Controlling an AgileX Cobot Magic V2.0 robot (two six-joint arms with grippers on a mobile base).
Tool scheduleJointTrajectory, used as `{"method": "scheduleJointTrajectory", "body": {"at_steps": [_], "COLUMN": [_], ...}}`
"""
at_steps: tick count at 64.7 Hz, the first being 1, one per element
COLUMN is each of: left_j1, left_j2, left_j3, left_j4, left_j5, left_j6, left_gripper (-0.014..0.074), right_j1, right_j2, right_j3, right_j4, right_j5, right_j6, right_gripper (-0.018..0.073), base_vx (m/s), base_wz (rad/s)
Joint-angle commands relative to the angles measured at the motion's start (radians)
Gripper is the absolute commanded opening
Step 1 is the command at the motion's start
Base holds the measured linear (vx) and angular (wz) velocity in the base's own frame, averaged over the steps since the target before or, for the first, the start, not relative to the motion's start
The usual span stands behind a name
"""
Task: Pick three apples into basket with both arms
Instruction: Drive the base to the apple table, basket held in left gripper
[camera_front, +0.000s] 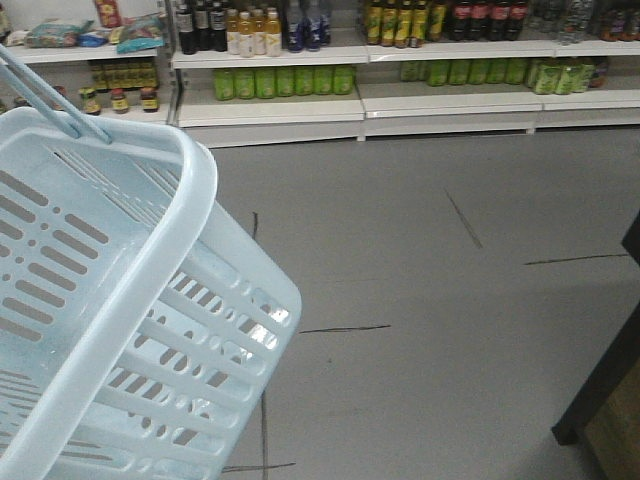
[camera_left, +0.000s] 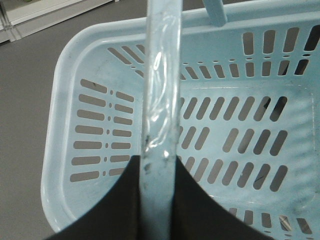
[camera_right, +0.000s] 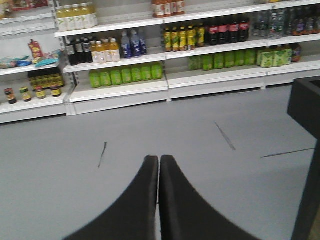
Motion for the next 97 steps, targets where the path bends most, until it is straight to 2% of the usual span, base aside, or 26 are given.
{"method": "scheduleJointTrajectory", "body": {"at_steps": [1,50,97], "left_j1": [-0.006,-0.006,-0.006], "left_j2": [-0.002,-0.014,-0.014], "left_j3": [-0.023,-0.023,-0.023], "left_j4": [-0.008,-0.008,-0.008], "left_j5": [-0.058,-0.058,-0.058], "left_j6": [-0.013,-0.013,-0.013], "left_gripper": [-0.0008,-0.0006,-0.0006], "right_j1": [-0.008,-0.008,-0.008], "right_j2": [-0.004,-0.004,-0.004], "right_j3": [0.006,0.006,0.006], "right_j4": [-0.002,-0.002,-0.002], "right_j5": [-0.073,-0.073,-0.073], "right_j6": [0.000,0.000,0.000], "right_gripper": [-0.0009,-0.0009,-0.0009], "base_vx": [0.21,0.17,0.12], "base_wz": [-0.55,-0.65,-0.45]}}
